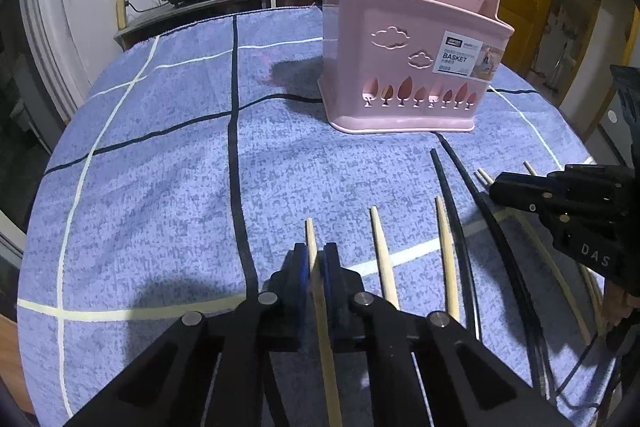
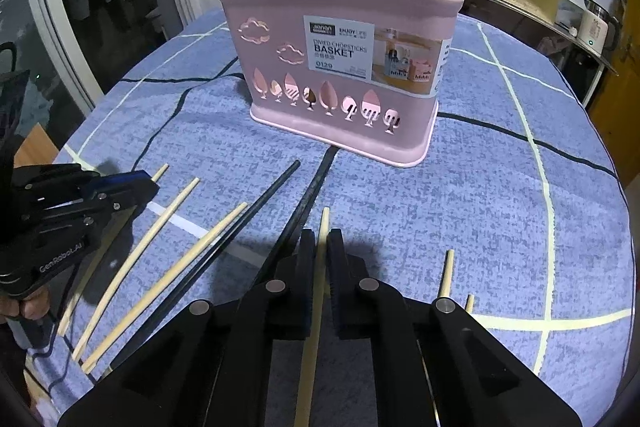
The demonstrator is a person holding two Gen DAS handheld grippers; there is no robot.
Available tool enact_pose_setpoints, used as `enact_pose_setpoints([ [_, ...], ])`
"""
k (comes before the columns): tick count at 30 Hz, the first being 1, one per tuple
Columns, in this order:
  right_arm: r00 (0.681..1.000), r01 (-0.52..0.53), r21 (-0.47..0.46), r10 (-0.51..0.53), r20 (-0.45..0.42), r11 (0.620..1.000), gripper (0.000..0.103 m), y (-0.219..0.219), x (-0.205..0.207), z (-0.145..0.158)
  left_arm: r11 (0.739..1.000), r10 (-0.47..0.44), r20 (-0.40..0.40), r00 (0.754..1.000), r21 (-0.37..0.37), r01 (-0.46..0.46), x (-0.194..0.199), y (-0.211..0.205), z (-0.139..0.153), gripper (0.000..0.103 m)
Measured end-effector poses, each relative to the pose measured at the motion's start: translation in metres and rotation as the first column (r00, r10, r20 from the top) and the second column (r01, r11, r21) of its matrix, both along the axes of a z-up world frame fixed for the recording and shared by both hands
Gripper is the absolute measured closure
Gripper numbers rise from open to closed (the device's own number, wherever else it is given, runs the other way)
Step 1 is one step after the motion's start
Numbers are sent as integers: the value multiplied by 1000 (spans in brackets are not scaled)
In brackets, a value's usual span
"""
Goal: Organize utensils
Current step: 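Lift the left tool's chopstick over the basket while the right tool carries its own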
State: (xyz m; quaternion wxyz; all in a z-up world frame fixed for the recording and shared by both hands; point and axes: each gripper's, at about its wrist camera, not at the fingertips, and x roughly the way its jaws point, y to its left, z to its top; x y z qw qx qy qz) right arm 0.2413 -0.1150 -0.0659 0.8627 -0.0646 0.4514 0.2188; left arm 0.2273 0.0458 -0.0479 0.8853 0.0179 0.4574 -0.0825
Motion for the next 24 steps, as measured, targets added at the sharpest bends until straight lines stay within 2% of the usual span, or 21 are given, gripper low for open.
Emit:
enact_pose_setpoints([
  [10, 998, -6, 39, 4, 57, 999, 97, -8, -10, 29, 1000, -14, 37, 999, -25, 15, -11, -2, 23, 98],
  [24, 983, -2, 101, -16, 184, 995, 97, -22, -34, 87, 998, -24, 209, 978, -51, 36, -42, 2, 110, 98],
])
